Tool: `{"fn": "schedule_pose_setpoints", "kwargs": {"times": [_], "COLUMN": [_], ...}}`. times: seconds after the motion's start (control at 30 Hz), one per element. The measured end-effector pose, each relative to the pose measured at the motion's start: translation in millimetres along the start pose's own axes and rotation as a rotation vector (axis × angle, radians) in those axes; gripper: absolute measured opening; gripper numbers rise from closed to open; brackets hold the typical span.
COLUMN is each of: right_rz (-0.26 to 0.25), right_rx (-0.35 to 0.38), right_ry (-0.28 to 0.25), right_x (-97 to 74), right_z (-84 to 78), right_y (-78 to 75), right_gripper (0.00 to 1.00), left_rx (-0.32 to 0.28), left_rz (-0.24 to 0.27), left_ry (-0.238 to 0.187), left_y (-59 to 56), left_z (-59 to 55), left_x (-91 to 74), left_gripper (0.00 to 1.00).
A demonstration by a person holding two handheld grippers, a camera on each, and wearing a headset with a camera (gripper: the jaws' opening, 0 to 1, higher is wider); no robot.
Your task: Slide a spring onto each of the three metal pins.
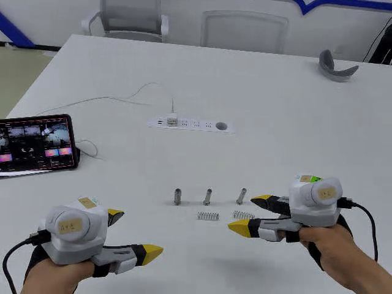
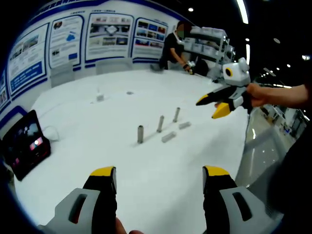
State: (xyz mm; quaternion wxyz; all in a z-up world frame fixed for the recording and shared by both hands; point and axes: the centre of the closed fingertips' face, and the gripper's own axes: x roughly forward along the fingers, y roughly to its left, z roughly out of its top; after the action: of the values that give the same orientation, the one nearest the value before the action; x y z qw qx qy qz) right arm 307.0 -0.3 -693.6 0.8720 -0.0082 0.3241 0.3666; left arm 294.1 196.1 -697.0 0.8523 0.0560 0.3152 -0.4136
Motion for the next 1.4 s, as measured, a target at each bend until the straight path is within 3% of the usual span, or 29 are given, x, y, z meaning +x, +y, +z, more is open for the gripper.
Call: {"fn": "schedule_pose_setpoints", "kwargs": {"times": [0.3,0.67,1.4], "right_rz": [-0.025,-0.066,-0.120], "right_rx": [0.026,0.072,0.126], "right_ry": [0.010,-0.018,-0.025], "right_x": [-11.9,-32.5,-58.3], "right_z": [-19.5,-33.6,-56.6], "right_y": [4.7,7.3,3.9], "right_gripper": [0.67,0.71,0.77], "left_rx": [0.018,0.044,0.170], "left_rz": [-0.022,-0.055,-0.169], "left_ry": [0.012,0.027,0.102], "left_y": [-5.2,-16.0,-50.0], "left_z": [3.3,7.7,17.4], "left_x": [9.0,19.9,62.6], "left_gripper": [0.74,0.74,0.74]}}
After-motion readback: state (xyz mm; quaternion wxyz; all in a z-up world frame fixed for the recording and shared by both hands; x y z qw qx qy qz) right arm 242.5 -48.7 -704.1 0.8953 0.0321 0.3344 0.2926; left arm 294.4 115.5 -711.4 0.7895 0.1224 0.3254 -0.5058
